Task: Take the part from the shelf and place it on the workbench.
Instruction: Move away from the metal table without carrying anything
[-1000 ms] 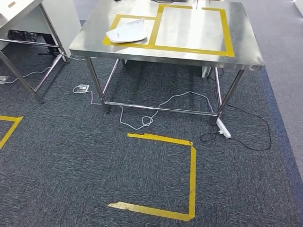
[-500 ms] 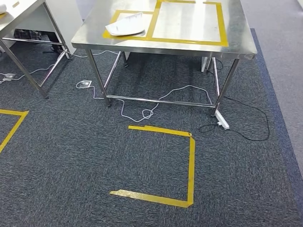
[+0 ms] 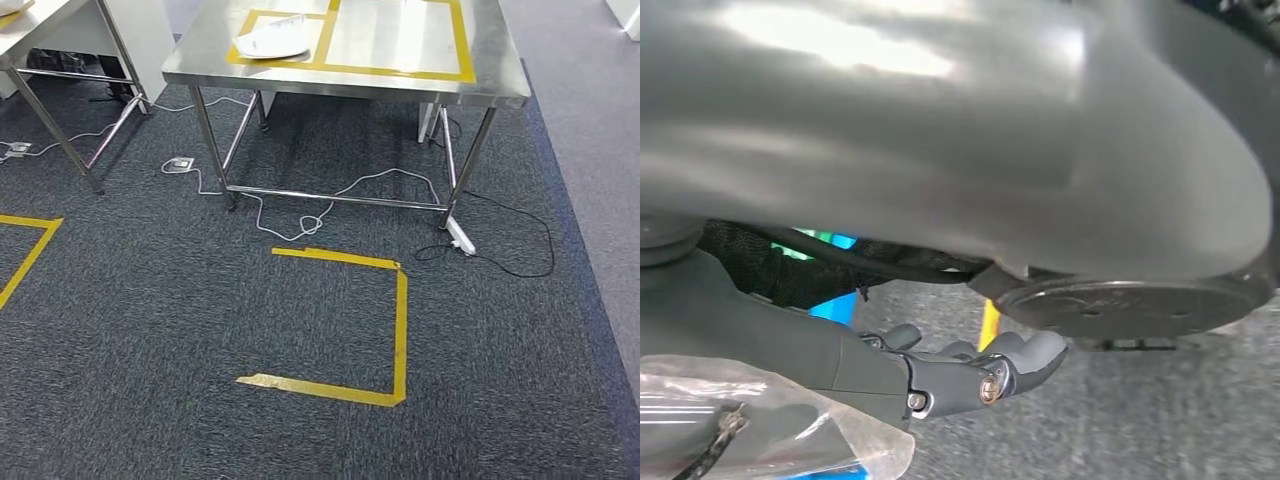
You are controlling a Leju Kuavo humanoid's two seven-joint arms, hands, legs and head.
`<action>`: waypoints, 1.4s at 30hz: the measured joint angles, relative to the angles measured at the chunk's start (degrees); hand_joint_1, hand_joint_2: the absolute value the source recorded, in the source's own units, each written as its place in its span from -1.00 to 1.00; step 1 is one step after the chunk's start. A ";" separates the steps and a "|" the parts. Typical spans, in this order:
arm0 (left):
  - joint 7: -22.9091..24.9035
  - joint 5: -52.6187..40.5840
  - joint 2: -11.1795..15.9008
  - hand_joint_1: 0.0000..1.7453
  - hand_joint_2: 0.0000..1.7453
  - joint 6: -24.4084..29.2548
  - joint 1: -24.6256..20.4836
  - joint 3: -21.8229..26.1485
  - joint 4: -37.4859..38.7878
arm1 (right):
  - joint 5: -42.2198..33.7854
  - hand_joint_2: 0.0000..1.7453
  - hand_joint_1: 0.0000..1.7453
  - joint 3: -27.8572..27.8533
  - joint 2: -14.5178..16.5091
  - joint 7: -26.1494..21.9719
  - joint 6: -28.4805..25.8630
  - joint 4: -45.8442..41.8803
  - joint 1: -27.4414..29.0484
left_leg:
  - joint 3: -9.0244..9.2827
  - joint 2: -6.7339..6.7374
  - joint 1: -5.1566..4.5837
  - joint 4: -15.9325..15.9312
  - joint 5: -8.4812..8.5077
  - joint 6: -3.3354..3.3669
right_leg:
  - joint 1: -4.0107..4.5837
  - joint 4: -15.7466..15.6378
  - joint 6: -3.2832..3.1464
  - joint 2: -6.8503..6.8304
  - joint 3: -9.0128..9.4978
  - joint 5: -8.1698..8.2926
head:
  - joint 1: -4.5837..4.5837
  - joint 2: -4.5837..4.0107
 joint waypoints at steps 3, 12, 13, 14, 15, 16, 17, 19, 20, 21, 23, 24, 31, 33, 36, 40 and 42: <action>-0.07 0.76 -0.13 -1.00 -1.00 0.31 -0.31 -0.30 0.53 | -0.32 -1.00 -1.00 0.27 -0.08 -0.16 0.01 0.25 -0.38 | -1.25 -0.09 -0.19 1.26 1.25 -0.63 | 0.15 -14.68 -0.72 0.09 10.23 -3.43 | -0.05 0.00; -0.29 2.15 -0.35 -1.00 -1.00 0.81 -0.58 -1.33 1.67 | -1.01 -1.00 -1.00 0.85 -0.10 -0.80 0.02 0.75 -0.54 | -6.14 -0.47 0.76 17.89 -9.08 -3.14 | 0.39 -16.96 -3.36 -0.31 8.13 -2.14 | -0.40 0.01; -0.40 2.80 -0.37 -1.00 -1.00 0.90 -0.64 -1.53 1.88 | -1.24 -1.00 -1.00 0.91 -0.10 -0.95 0.02 0.81 -0.56 | -5.18 -0.47 0.81 17.63 -8.41 -3.15 | 0.41 -16.56 -3.30 -0.31 7.56 -2.03 | -0.41 0.01; -0.53 3.47 -0.38 -1.00 -1.00 0.93 -0.71 -1.74 2.10 | -1.47 -1.00 -1.00 1.00 -0.10 -1.06 0.02 0.87 -0.59 | -3.14 -0.47 0.84 15.02 -6.97 -3.07 | 0.41 -16.11 -3.24 -0.30 7.09 -2.00 | -0.42 0.01; -0.67 4.11 -0.39 -1.00 -1.00 0.94 -0.81 -1.98 2.33 | -1.73 -1.00 -1.00 1.10 -0.10 -1.17 0.02 0.92 -0.64 | -0.46 -0.50 0.85 10.95 -5.51 -2.88 | 0.41 -15.67 -3.17 -0.29 6.72 -2.02 | -0.42 0.00; -0.78 4.82 -0.40 -1.00 -1.00 0.94 -0.97 -2.28 2.57 | -2.02 -1.00 -1.00 1.20 -0.10 -1.34 0.02 0.98 -0.72 | 2.04 -0.56 0.81 6.99 -4.57 -2.61 | 0.47 -15.27 -3.05 -0.28 6.37 -2.04 | -0.42 0.00; -0.86 5.50 -0.41 -1.00 -1.00 0.97 -1.16 -2.64 2.82 | -2.35 -1.00 -1.00 1.29 -0.10 -1.53 0.02 1.03 -0.80 | 3.74 -0.62 0.74 4.04 -4.07 -2.30 | 0.54 -14.99 -2.87 -0.27 6.10 -2.02 | -0.40 0.00; -0.92 6.99 -0.44 -1.00 -1.00 1.09 -1.57 -3.56 3.30 | -3.14 -1.00 -1.00 1.42 -0.11 -2.00 0.02 1.15 -0.96 | 4.64 -0.69 0.61 1.78 -4.28 -1.83 | 0.72 -14.55 -2.61 -0.27 5.70 -1.99 | -0.35 0.00; -0.92 7.62 -0.47 -1.00 -1.00 1.16 -1.72 -4.07 3.49 | -3.52 -1.00 -1.00 1.46 -0.13 -2.22 0.02 1.20 -1.00 | 4.41 -0.69 0.56 1.57 -4.26 -1.74 | 0.74 -14.41 -2.72 -0.26 5.47 -1.98 | -0.29 0.00; -0.92 8.19 -0.50 -1.00 -1.00 1.23 -1.85 -4.55 3.68 | -3.88 -1.00 -1.00 1.47 -0.14 -2.40 0.02 1.27 -1.01 | 4.28 -0.68 0.53 1.39 -4.27 -1.71 | 0.74 -14.29 -2.85 -0.24 5.28 -1.97 | -0.22 0.00; -0.91 9.01 -0.49 -1.00 -1.00 1.43 -2.06 -5.39 3.99 | -4.40 -1.00 -1.00 1.44 -0.16 -2.62 0.02 1.39 -1.01 | 4.09 -0.68 0.35 1.36 -4.21 -1.66 | 0.61 -14.22 -2.98 -0.18 4.93 -1.84 | -0.11 0.01; -0.90 9.41 -0.48 -1.00 -1.00 1.56 -2.20 -5.77 4.15 | -4.56 -1.00 -1.00 1.41 -0.16 -2.66 0.02 1.44 -0.99 | 4.05 -0.67 0.24 1.37 -4.18 -1.57 | 0.52 -14.25 -2.81 -0.15 4.92 -1.74 | -0.11 0.01; -0.90 10.79 -0.44 -1.00 -1.00 2.01 -3.03 -7.90 4.60 | -4.64 -1.00 -1.00 1.08 -0.16 -2.65 0.02 1.56 -0.85 | 3.81 -0.61 -0.13 1.47 -3.88 -0.94 | 0.10 -14.44 -1.90 -0.08 4.71 -1.20 | -0.12 0.01; -0.90 11.15 -0.43 -1.00 -1.00 2.11 -3.12 -8.31 4.70 | -4.43 -1.00 -1.00 0.89 -0.16 -2.61 0.02 1.56 -0.77 | 3.77 -0.61 -0.14 1.49 -3.83 -0.86 | 0.08 -14.44 -1.79 -0.08 4.66 -1.13 | -0.13 0.01; -0.90 12.07 -0.40 -1.00 -1.00 2.32 -3.30 -8.98 4.82 | -3.65 -1.00 -1.00 0.12 -0.09 -2.21 0.02 1.56 -0.43 | 3.76 -0.61 -0.14 1.50 -3.79 -0.81 | 0.05 -14.44 -1.74 -0.09 4.62 -1.10 | -0.13 0.01; -0.90 13.25 -0.32 -1.00 -1.00 2.40 -3.60 -10.00 5.00 | -2.49 -1.00 -1.00 -1.11 0.09 -1.58 0.02 1.56 0.06 | 3.76 -0.61 -0.10 1.50 -3.74 -0.82 | 0.07 -14.40 -1.73 -0.09 4.58 -1.09 | -0.15 0.01; -0.90 13.50 -0.32 -1.00 -1.00 2.40 -3.71 -10.33 5.14 | -1.98 -1.00 -1.00 -1.43 0.12 -1.50 0.02 1.56 0.13 | 3.76 -0.61 -0.07 1.50 -3.72 -0.84 | 0.10 -14.37 -1.73 -0.09 4.56 -1.09 | -0.15 0.01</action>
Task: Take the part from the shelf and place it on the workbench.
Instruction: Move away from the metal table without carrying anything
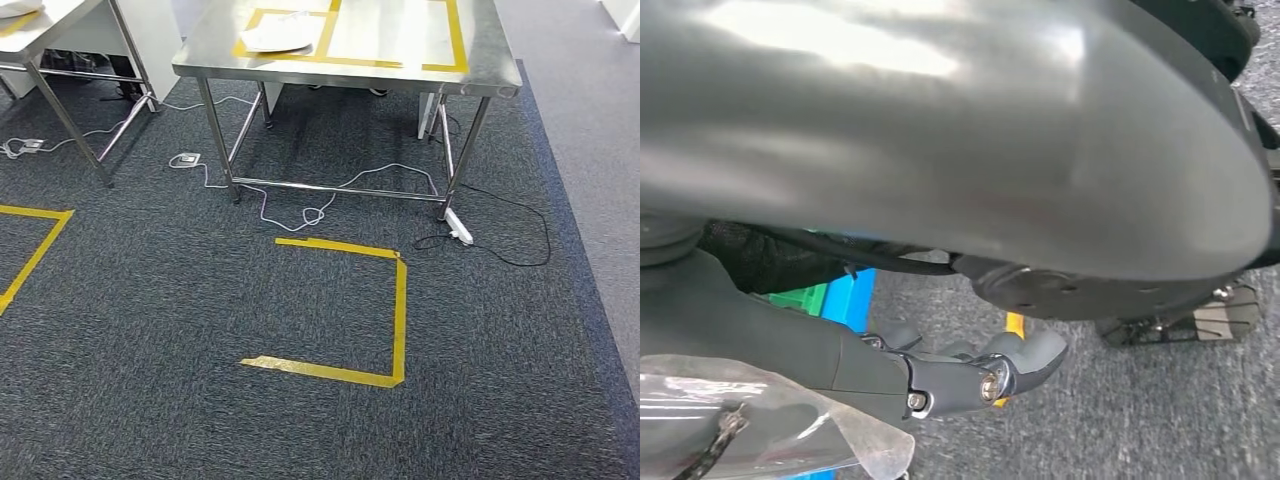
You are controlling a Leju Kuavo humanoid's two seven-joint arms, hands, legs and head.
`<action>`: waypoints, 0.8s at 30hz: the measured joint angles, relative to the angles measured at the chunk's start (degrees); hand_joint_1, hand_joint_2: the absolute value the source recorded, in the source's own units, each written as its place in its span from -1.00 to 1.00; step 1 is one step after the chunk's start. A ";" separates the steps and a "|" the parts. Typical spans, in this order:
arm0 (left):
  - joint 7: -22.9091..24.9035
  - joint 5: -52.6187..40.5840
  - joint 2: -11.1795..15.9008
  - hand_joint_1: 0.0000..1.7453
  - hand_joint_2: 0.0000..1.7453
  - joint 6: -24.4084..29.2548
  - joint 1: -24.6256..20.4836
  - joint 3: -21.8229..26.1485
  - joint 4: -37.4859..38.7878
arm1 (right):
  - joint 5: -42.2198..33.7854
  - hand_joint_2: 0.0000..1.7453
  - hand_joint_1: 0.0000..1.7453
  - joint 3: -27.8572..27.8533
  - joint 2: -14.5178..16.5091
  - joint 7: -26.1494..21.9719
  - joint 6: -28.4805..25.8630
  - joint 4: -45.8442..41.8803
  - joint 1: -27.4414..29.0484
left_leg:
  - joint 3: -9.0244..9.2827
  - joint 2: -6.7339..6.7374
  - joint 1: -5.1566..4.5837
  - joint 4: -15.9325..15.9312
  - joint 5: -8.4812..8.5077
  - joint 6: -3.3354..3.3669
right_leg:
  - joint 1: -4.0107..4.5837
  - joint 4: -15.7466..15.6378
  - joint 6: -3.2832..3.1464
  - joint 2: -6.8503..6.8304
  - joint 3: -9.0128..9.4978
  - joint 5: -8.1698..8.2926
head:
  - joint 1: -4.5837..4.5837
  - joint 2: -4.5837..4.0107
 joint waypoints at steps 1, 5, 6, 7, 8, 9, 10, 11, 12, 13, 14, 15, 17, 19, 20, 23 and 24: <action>0.00 0.04 0.00 -1.00 -1.00 0.00 -0.04 -0.16 0.07 | 0.23 -1.00 -1.00 -0.11 0.00 0.04 0.00 0.00 0.02 | 0.00 0.00 0.01 0.01 0.00 0.00 | 0.00 0.01 0.00 0.00 -0.01 0.01 | 0.00 0.00; 0.00 0.55 0.05 -1.00 -1.00 0.00 -0.24 -0.74 0.51 | 1.87 -1.00 -1.00 -0.66 0.26 0.59 0.00 0.03 0.07 | -0.27 -0.02 -0.18 0.47 -0.11 0.28 | -0.12 0.02 0.46 -0.03 -0.16 0.19 | -0.03 0.00; 0.00 0.79 0.05 -1.00 -1.00 0.01 -0.28 -0.87 0.63 | 2.32 -1.00 -1.00 -0.82 0.37 0.73 0.00 0.05 0.07 | -0.38 -0.03 -0.20 0.50 -0.07 0.36 | -0.13 0.02 0.56 -0.08 -0.08 0.23 | -0.03 0.00; -0.01 0.97 0.06 -1.00 -1.00 0.02 -0.31 -1.00 0.76 | 2.78 -1.00 -1.00 -0.99 0.49 0.86 0.00 0.06 0.07 | -0.49 -0.07 -0.20 0.37 0.08 0.54 | -0.13 -0.03 0.70 -0.17 0.05 0.31 | -0.03 0.00; -0.02 1.16 0.04 -1.00 -1.00 0.04 -0.36 -1.13 0.87 | 3.16 -1.00 -1.00 -1.19 0.58 1.01 0.00 0.07 0.08 | -0.52 -0.11 -0.06 0.05 0.39 0.79 | -0.13 0.09 0.88 -0.22 0.00 0.20 | -0.03 0.00; -0.05 1.38 -0.01 -1.00 -1.00 0.08 -0.43 -1.26 0.96 | 3.47 -1.00 -1.00 -1.40 0.64 1.17 0.00 0.07 0.12 | -0.57 -0.20 0.09 -0.30 0.74 1.08 | -0.11 0.64 1.04 -0.19 -0.25 -0.37 | 0.01 0.00; -0.10 1.51 -0.07 -1.00 -1.00 0.12 -0.51 -1.39 1.04 | 3.72 -1.00 -1.00 -1.60 0.69 1.31 0.00 0.07 0.15 | -0.66 -0.31 0.27 -0.64 1.10 1.37 | -0.10 2.17 1.19 -0.11 -1.05 -1.54 | 0.11 0.00; -0.16 1.66 -0.12 -1.00 -1.00 0.17 -0.59 -1.53 1.12 | 3.85 -1.00 -1.00 -1.77 0.70 1.45 0.00 0.07 0.19 | -0.79 -0.44 0.41 -0.86 1.38 1.55 | -0.14 5.08 1.30 0.02 -2.49 -3.39 | 0.20 0.00; -0.25 1.78 -0.14 -1.00 -1.00 0.25 -0.63 -1.69 1.23 | 3.94 -1.00 -1.00 -1.94 0.71 1.58 0.00 0.08 0.24 | -1.06 -0.63 0.40 -0.87 1.51 1.62 | -0.19 9.11 1.41 0.12 -4.35 -5.52 | 0.27 0.00; -0.34 1.93 -0.13 -1.00 -1.00 0.32 -0.66 -1.86 1.38 | 4.00 -1.00 -1.00 -2.08 0.72 1.70 0.00 0.08 0.29 | -1.31 -0.87 0.39 -0.84 1.63 1.59 | -0.28 13.40 1.52 0.16 -6.35 -7.34 | 0.31 0.00; -0.44 2.11 -0.13 -1.00 -1.00 0.38 -0.67 -2.07 1.53 | 4.01 -1.00 -1.00 -2.25 0.72 1.81 0.00 0.09 0.37 | -1.49 -1.17 0.38 -0.81 1.74 1.48 | -0.38 16.58 1.63 0.17 -7.85 -8.27 | 0.30 0.00; -0.55 2.27 -0.15 -1.00 -1.00 0.42 -0.67 -2.27 1.67 | 4.03 -1.00 -1.00 -2.41 0.72 1.89 0.00 0.09 0.46 | -1.61 -1.56 0.39 -0.77 1.84 1.32 | -0.48 17.64 1.72 0.18 -8.33 -8.02 | 0.30 0.00; -0.68 2.47 -0.27 -1.00 -1.00 0.42 -0.76 -2.58 1.83 | 4.07 -1.00 -1.00 -2.64 0.72 1.96 0.00 0.09 0.61 | -1.69 -2.58 0.53 -0.53 1.93 0.97 | -0.81 12.36 1.87 0.66 -5.65 -4.41 | 0.32 0.00; -0.72 2.52 -0.36 -1.00 -1.00 0.43 -1.00 -2.73 1.96 | 4.11 -1.00 -1.00 -2.78 0.82 1.96 0.00 0.09 0.66 | -2.01 -3.76 0.59 0.10 1.87 0.36 | -1.29 4.23 1.98 3.22 -1.58 -1.49 | 0.36 0.00; -0.74 2.54 -0.36 -1.00 -1.00 0.46 -1.12 -2.77 2.03 | 4.12 -1.00 -1.00 -2.84 0.92 1.96 0.00 0.10 0.69 | -2.31 -4.32 0.56 0.39 1.86 -0.02 | -1.41 1.88 1.87 4.17 -0.47 -1.00 | 0.35 -0.01; -0.83 2.68 -0.32 -1.00 -1.00 0.56 -1.19 -2.88 2.17 | 4.13 -1.00 -1.00 -3.06 1.13 2.03 0.00 0.11 0.81 | -3.12 -5.84 0.74 0.71 2.18 -1.12 | -1.19 1.13 0.71 3.41 -0.33 -0.96 | 0.35 -0.01; -0.86 2.83 -0.29 -1.00 -1.00 0.58 -1.16 -2.97 2.21 | 4.14 -1.00 -1.00 -3.13 1.14 2.05 0.00 0.11 0.82 | -3.39 -5.56 0.82 1.14 1.89 -1.39 | -1.16 1.09 0.27 2.73 -0.39 -0.79 | 0.33 0.00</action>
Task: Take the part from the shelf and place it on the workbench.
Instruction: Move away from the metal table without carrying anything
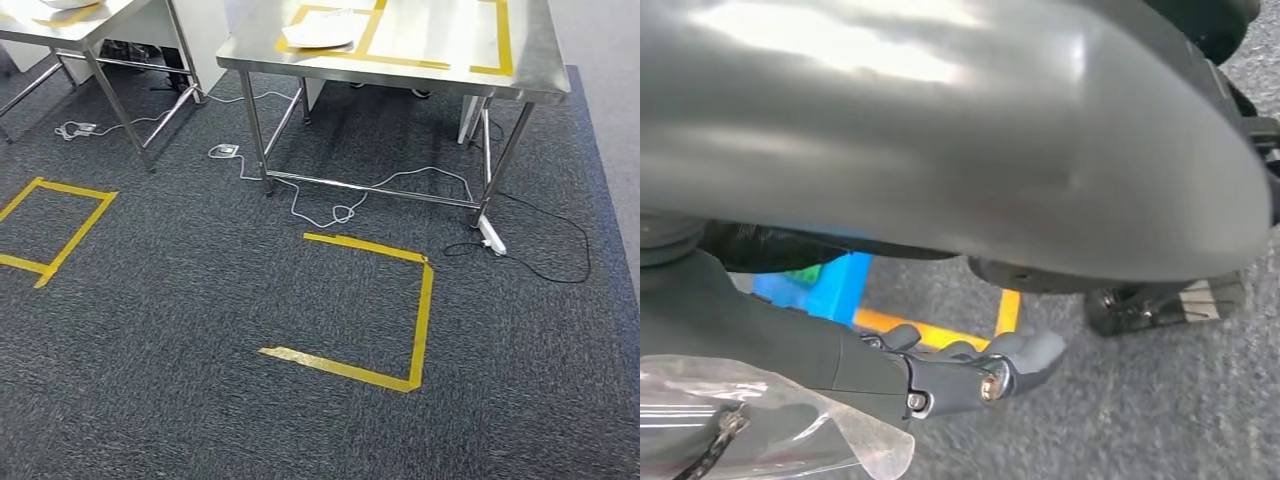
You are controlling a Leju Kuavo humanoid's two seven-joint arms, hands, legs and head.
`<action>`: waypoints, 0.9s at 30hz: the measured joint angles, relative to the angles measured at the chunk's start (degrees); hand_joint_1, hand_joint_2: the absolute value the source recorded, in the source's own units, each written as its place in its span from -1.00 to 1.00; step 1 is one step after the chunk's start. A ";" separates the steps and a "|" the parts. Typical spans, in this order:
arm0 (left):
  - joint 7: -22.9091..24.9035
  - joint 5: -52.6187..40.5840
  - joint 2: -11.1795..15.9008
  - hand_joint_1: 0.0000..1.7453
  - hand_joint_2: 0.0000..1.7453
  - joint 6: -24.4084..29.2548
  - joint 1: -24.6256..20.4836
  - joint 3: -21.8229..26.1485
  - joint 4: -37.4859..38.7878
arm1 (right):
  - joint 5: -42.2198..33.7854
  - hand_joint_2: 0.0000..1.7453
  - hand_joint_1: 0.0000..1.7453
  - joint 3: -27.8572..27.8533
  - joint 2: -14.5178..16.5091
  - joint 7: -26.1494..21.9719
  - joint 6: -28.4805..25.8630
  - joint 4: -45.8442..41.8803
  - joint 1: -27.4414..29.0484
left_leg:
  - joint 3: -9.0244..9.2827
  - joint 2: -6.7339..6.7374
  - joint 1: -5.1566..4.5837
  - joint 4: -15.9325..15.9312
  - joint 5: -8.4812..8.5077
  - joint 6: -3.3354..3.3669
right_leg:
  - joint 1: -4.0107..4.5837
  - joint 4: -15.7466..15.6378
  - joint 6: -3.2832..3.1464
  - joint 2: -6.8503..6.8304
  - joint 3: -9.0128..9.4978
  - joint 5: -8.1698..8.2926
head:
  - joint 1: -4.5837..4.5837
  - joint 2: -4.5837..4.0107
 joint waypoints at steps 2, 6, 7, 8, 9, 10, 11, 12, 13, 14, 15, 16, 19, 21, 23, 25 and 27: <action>-0.08 0.41 0.03 -1.00 -1.00 0.07 -0.08 -0.33 0.08 | 0.06 -1.00 -1.00 -0.10 0.11 0.01 0.00 0.00 0.07 | -1.73 2.10 0.05 3.97 -2.85 -0.46 | -0.01 -0.14 -0.72 -1.62 -0.22 0.30 | -0.29 0.00; -0.22 1.20 -0.06 -1.00 -1.00 0.16 -0.37 -0.94 0.20 | 0.03 -1.00 -1.00 -0.21 0.27 0.05 0.00 0.07 0.31 | -6.66 4.63 0.19 16.98 -9.28 -0.85 | 0.51 -0.08 -1.01 -5.03 -0.54 0.28 | -0.55 -0.01; -0.27 1.46 -0.05 -1.00 -1.00 0.18 -0.37 -1.07 0.26 | -0.02 -1.00 -1.00 -0.25 0.28 0.03 0.00 0.10 0.25 | -5.94 4.78 0.20 16.25 -8.44 -0.76 | 0.59 -0.08 -1.01 -5.80 -0.51 0.24 | -0.55 -0.01; -0.37 1.78 -0.05 -1.00 -1.00 0.20 -0.37 -1.21 0.33 | -0.09 -1.00 -1.00 -0.27 0.31 0.00 0.00 0.12 0.17 | -4.11 5.17 0.18 13.22 -6.68 -0.59 | 0.65 -0.08 -0.99 -6.52 -0.38 0.17 | -0.55 0.00; -0.49 2.09 -0.04 -1.00 -1.00 0.24 -0.39 -1.37 0.38 | -0.15 -1.00 -1.00 -0.29 0.33 -0.04 0.00 0.14 0.10 | -1.69 6.33 0.08 8.94 -4.64 -0.33 | 0.71 -0.08 -0.94 -7.16 -0.19 0.08 | -0.55 0.00; -0.62 2.43 -0.04 -1.00 -1.00 0.28 -0.48 -1.54 0.42 | -0.22 -1.00 -1.00 -0.33 0.37 -0.09 0.00 0.15 0.06 | 0.48 7.95 -0.20 4.82 -3.25 -0.06 | 0.86 -0.01 -0.78 -7.76 -0.05 -0.06 | -0.56 0.00; -0.75 2.69 -0.05 -1.00 -1.00 0.31 -0.61 -1.73 0.45 | -0.26 -1.00 -1.00 -0.37 0.41 -0.13 0.00 0.18 0.04 | 1.95 9.31 -0.44 1.83 -2.44 0.20 | 1.01 0.07 -0.59 -8.34 0.11 -0.18 | -0.55 0.00; -0.85 2.88 -0.05 -1.00 -1.00 0.35 -0.71 -1.93 0.47 | -0.33 -1.00 -1.00 -0.39 0.45 -0.15 0.00 0.21 0.02 | 2.50 10.25 -0.69 0.30 -2.25 0.41 | 1.15 0.14 -0.37 -8.94 0.25 -0.26 | -0.53 0.00; -0.91 3.02 -0.05 -1.00 -1.00 0.38 -0.76 -2.11 0.51 | -0.39 -1.00 -1.00 -0.41 0.47 -0.16 0.00 0.25 -0.03 | 2.38 10.25 -0.90 -0.09 -2.40 0.58 | 1.24 0.18 -0.12 -9.61 0.38 -0.29 | -0.53 0.00; -0.95 3.11 -0.04 -1.00 -1.00 0.40 -0.74 -2.26 0.56 | -0.45 -1.00 -1.00 -0.44 0.48 -0.16 0.00 0.27 -0.12 | 2.17 9.55 -0.88 -0.21 -2.25 0.83 | 1.22 0.16 0.15 -10.21 0.59 -0.34 | -0.53 0.00; -0.96 3.16 -0.08 -1.00 -1.00 0.43 -0.67 -2.37 0.60 | -0.50 -1.00 -1.00 -0.47 0.48 -0.17 0.00 0.28 -0.22 | 2.09 8.89 -0.81 -0.41 -2.04 1.11 | 1.13 0.34 0.45 -9.85 0.61 -0.64 | -0.50 0.00; -0.97 3.22 -0.08 -1.00 -1.00 0.45 -0.67 -2.47 0.64 | -0.51 -1.00 -1.00 -0.53 0.48 -0.21 0.00 0.30 -0.30 | 2.09 8.23 -0.69 -0.60 -1.82 1.44 | 1.02 1.23 0.72 -8.56 0.25 -1.39 | -0.41 0.00; -1.02 3.69 -0.09 -1.00 -1.00 0.77 -1.08 -2.74 0.78 | -0.57 -1.00 -1.00 -0.68 0.48 -0.32 0.00 0.39 -0.22 | 1.83 6.03 -0.51 -0.81 -1.35 2.16 | 0.72 11.28 1.09 -3.36 -4.72 -6.47 | -0.04 0.00; -1.05 4.33 -0.13 -1.00 -1.00 0.94 -1.20 -3.17 0.82 | -0.63 -1.00 -1.00 -0.70 0.48 -0.31 0.00 0.51 -0.16 | 1.67 4.45 -0.66 -0.79 -1.26 2.30 | 0.70 17.34 1.12 -2.61 -8.03 -7.98 | -0.03 0.00; -1.12 5.17 -0.15 -1.00 -1.00 1.09 -1.18 -3.75 0.85 | -0.60 -1.00 -1.00 -0.77 0.48 -0.30 0.00 0.65 -0.17 | 1.80 2.84 -0.72 -0.72 -1.23 2.29 | 0.71 14.73 0.93 -2.26 -7.29 -5.00 | -0.03 0.00; -1.26 6.11 -0.17 -1.00 -1.00 1.34 -1.32 -4.30 0.86 | -0.23 -1.00 -1.00 -0.87 0.48 -0.29 -0.01 0.78 -0.20 | 1.90 1.26 -0.76 -0.51 -1.25 2.10 | 0.58 6.55 0.55 -0.10 -3.74 -0.71 | -0.04 0.00; -1.46 6.97 -0.19 -1.00 -1.00 1.68 -1.62 -4.89 0.87 | 0.44 -1.00 -1.00 -0.98 0.57 -0.22 -0.02 0.92 -0.20 | 1.52 -0.13 -0.70 -0.20 -1.22 1.55 | 0.49 1.40 0.29 2.02 -1.45 0.79 | -0.08 -0.01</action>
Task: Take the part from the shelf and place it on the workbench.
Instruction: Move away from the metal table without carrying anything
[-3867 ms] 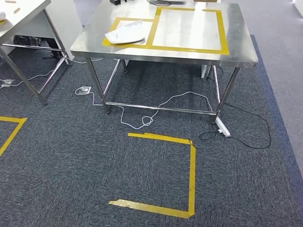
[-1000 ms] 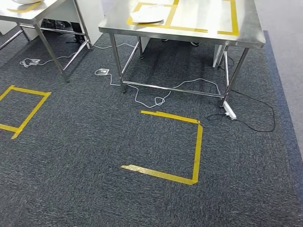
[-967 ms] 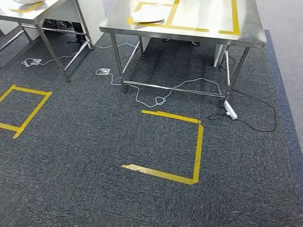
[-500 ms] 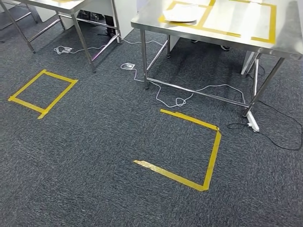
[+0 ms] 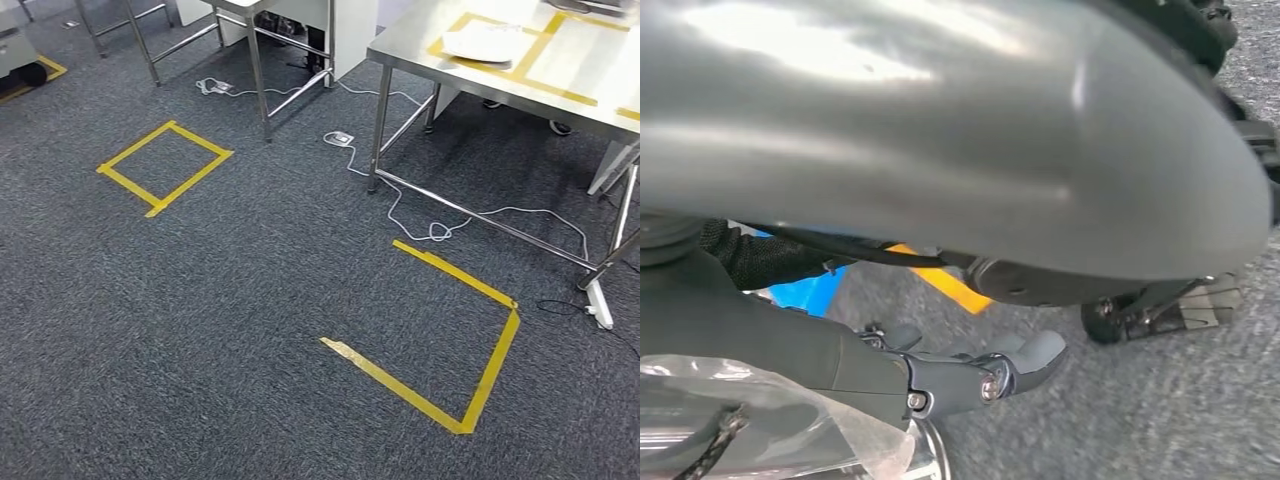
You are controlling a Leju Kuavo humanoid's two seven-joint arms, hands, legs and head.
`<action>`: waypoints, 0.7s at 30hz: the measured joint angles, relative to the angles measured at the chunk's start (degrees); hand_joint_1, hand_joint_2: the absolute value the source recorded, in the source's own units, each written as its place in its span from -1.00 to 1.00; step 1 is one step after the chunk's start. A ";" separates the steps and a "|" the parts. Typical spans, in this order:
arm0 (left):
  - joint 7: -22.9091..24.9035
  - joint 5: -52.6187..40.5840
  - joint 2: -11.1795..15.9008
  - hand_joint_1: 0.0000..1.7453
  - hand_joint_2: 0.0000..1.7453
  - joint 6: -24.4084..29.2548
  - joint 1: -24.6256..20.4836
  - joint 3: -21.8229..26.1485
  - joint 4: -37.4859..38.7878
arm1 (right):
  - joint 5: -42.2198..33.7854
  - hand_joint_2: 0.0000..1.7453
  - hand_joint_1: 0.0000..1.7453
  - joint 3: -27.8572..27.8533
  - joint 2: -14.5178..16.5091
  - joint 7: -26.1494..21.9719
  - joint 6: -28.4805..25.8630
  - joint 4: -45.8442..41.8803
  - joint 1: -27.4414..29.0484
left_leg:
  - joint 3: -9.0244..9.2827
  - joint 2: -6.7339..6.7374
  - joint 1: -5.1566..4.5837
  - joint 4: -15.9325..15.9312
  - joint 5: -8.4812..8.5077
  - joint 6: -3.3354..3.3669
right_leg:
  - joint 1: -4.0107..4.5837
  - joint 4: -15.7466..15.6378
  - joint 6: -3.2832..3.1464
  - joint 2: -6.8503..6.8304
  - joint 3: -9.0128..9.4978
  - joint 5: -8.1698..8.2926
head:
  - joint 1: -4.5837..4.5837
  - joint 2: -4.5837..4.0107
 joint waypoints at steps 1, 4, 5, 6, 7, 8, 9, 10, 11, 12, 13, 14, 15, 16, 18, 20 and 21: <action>-0.11 0.44 -0.01 -1.00 -1.00 0.16 -0.10 -0.31 0.01 | 0.39 -1.00 -1.00 -0.07 0.05 0.12 -0.01 0.08 0.01 | -0.31 -0.63 0.12 0.08 0.10 -0.40 | 0.06 -0.55 -0.11 0.23 0.32 -0.20 | -0.02 0.00; -0.40 1.59 0.14 -1.00 -1.00 0.53 -0.13 -1.30 0.01 | 1.67 -1.00 -1.00 -0.52 0.22 0.62 0.01 0.23 0.02 | -1.21 -0.35 0.37 0.93 -0.33 -1.45 | 0.02 -1.24 -0.85 -1.75 0.81 0.31 | -0.12 0.00; -0.47 1.87 0.21 -1.00 -1.00 0.60 -0.19 -1.56 0.01 | 2.08 -1.00 -1.00 -0.70 0.33 0.76 0.01 0.28 0.05 | -2.00 1.04 0.37 2.60 -1.50 -1.74 | -0.08 -1.53 -1.11 -2.56 0.89 0.49 | -0.28 0.00; -0.52 2.11 0.27 -1.00 -1.00 0.66 -0.29 -1.79 0.01 | 2.47 -1.00 -1.00 -0.84 0.48 0.94 0.02 0.35 0.10 | -3.31 2.74 0.44 5.42 -3.29 -2.02 | -0.14 -1.71 -1.29 -3.44 0.94 0.57 | -0.41 0.00; -0.57 2.40 0.26 -1.00 -1.00 0.71 -0.43 -1.97 0.01 | 2.95 -1.00 -1.00 -0.95 0.62 1.10 0.01 0.43 0.20 | -5.13 3.97 0.57 9.23 -5.33 -2.35 | -0.11 -1.77 -1.38 -4.30 0.91 0.53 | -0.55 0.00; -0.60 2.71 0.27 -1.00 -1.00 0.72 -0.54 -2.14 0.01 | 3.50 -1.00 -1.00 -1.05 0.76 1.34 0.01 0.54 0.26 | -6.94 4.47 0.76 13.07 -6.99 -2.65 | -0.08 -1.76 -1.41 -5.23 0.74 0.47 | -0.58 0.01; -0.62 3.01 0.29 -1.00 -1.00 0.74 -0.57 -2.35 0.01 | 4.10 -1.00 -1.00 -1.19 0.88 1.60 0.01 0.67 0.29 | -8.13 4.68 0.96 15.71 -7.71 -2.91 | -0.07 -1.76 -1.40 -6.13 0.61 0.36 | -0.56 0.01; -0.63 3.29 0.32 -1.00 -1.00 0.77 -0.56 -2.53 0.01 | 4.72 -1.00 -1.00 -1.36 0.96 1.80 0.00 0.80 0.29 | -8.38 4.83 1.14 16.44 -7.39 -3.12 | -0.08 -1.75 -1.35 -6.98 0.51 0.23 | -0.57 0.01; -0.63 3.49 0.37 -1.00 -1.00 0.80 -0.53 -2.72 0.01 | 5.27 -1.00 -1.00 -1.53 1.05 2.00 0.00 0.93 0.26 | -7.36 5.08 1.30 14.65 -6.00 -3.26 | -0.09 -1.74 -1.25 -7.74 0.51 0.08 | -0.58 0.01; -0.63 3.64 0.44 -1.00 -1.00 0.84 -0.51 -2.87 0.01 | 5.72 -1.00 -1.00 -1.68 1.16 2.14 0.01 1.04 0.23 | -5.35 5.71 1.41 11.03 -4.05 -3.35 | -0.11 -1.74 -1.10 -8.46 0.72 -0.10 | -0.57 0.01; -0.65 3.75 0.46 -1.00 -1.00 0.87 -0.55 -2.98 0.01 | 6.06 -1.00 -1.00 -1.81 1.25 2.25 0.00 1.14 0.23 | -3.06 7.23 1.36 6.75 -2.51 -3.34 | -0.02 -1.71 -0.84 -9.11 1.05 -0.31 | -0.61 0.00; -0.67 3.87 0.48 -1.00 -1.00 0.90 -0.63 -3.08 0.01 | 6.37 -1.00 -1.00 -1.95 1.37 2.36 0.00 1.23 0.24 | -1.17 8.37 1.26 3.24 -1.36 -3.12 | 0.11 -1.64 -0.52 -9.72 1.34 -0.54 | -0.57 0.00; -0.68 4.01 0.48 -1.00 -1.00 0.98 -0.70 -3.14 0.01 | 6.71 -1.00 -1.00 -2.10 1.46 2.51 0.00 1.31 0.24 | -0.05 9.25 1.11 1.08 -0.86 -2.82 | 0.24 -1.59 -0.19 -10.27 1.59 -0.75 | -0.46 0.00; -0.65 4.25 0.45 -1.00 -1.00 1.14 -0.75 -3.24 0.01 | 7.17 -1.00 -1.00 -2.28 1.53 2.75 -0.01 1.37 0.24 | 0.29 9.61 0.92 0.26 -0.89 -2.44 | 0.33 -1.58 0.15 -10.80 1.95 -0.92 | -0.34 0.00; -0.29 4.69 0.49 -1.00 -1.00 1.66 -0.72 -3.63 -0.05 | 8.26 -1.00 -1.00 -2.72 1.61 3.27 -0.01 1.42 0.15 | 0.16 8.29 0.80 0.18 -0.72 -1.58 | 0.13 -1.61 0.85 -11.46 2.44 -1.20 | -0.15 0.01; 0.29 5.07 0.60 -1.00 -1.00 2.12 -0.75 -4.16 -0.29 | 9.20 -1.00 -1.00 -3.13 1.65 3.67 -0.01 1.43 0.08 | 0.23 7.09 0.89 -0.11 -0.43 -0.73 | -0.14 0.38 1.45 -9.24 1.84 -2.83 | 0.02 0.01; 0.49 5.20 0.70 -1.00 -1.00 2.24 -0.83 -4.38 -0.43 | 9.53 -1.00 -1.00 -3.27 1.67 3.81 -0.01 1.44 0.09 | 0.27 6.49 0.96 -0.22 -0.29 -0.37 | -0.23 3.31 1.60 -7.46 0.44 -4.51 | 0.15 0.01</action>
